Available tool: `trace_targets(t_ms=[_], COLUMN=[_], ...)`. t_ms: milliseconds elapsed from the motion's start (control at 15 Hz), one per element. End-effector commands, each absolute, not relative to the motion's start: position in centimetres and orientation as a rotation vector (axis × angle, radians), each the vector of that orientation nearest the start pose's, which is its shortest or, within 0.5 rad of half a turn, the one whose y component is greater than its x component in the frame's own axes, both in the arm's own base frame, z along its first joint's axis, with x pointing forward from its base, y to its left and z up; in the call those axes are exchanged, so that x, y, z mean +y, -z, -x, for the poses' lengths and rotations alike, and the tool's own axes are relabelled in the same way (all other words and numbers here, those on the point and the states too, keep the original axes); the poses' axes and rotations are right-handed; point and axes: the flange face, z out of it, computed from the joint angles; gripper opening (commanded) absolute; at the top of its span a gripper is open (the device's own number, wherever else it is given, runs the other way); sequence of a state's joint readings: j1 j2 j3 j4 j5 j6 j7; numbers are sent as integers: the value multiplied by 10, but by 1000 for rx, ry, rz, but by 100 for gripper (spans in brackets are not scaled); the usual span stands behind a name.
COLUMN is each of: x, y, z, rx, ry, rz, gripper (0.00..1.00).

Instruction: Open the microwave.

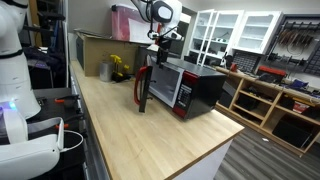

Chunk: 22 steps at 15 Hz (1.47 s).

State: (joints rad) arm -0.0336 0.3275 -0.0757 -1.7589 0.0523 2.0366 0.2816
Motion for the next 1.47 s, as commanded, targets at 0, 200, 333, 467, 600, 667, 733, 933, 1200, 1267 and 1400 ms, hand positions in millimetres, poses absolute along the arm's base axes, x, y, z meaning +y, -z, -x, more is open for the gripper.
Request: trace_targets(t_ms=[0, 200, 333, 467, 600, 667, 733, 933, 1200, 1267, 1400], x=[-57, -46, -38, -27, -19, -14, -10, 1, 17, 22, 32], y=[-384, -372, -366, -361, -359, -357, -356, -354, -354, -353, -353], z=[-633, -623, -616, -610, -604, -600, -597, -586, -569, -565, -557], rx=[728, 740, 725, 706, 693, 687, 677, 645, 599, 586, 563], ry=[-183, -233, -263, -291, -311, -318, -324, -337, -347, -345, -340], rz=[2990, 2990, 2996, 2994, 2994, 2994, 2996, 3001, 3008, 3012, 3021], gripper=[100, 100, 100, 100, 100, 100, 100, 100, 100, 100, 100])
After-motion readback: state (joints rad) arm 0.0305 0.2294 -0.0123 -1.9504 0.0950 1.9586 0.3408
